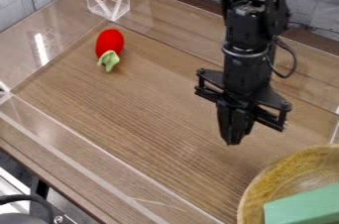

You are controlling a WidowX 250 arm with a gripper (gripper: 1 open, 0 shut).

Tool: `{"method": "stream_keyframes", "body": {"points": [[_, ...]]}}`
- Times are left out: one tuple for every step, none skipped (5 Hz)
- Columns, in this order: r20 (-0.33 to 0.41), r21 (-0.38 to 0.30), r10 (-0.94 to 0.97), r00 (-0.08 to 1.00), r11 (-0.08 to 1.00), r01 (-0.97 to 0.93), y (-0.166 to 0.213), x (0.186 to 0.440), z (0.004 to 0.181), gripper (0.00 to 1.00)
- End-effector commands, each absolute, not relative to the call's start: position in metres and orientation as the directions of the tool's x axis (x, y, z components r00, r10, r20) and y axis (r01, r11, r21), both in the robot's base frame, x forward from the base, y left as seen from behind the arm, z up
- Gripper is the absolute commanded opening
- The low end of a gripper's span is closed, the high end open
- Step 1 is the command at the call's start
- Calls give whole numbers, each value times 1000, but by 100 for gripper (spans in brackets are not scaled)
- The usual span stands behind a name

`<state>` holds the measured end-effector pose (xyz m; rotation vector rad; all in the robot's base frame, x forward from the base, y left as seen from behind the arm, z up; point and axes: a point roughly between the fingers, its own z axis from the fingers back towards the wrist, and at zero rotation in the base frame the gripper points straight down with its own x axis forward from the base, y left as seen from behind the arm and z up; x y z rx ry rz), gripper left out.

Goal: Remove the green object from the brown bowl and put it on the table

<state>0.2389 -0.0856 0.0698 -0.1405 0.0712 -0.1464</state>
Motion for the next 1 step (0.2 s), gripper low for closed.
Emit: {"method": "stream_keyframes", "body": {"points": [[-27,-150,-115,993,983,110,-81,256,78,0]]}}
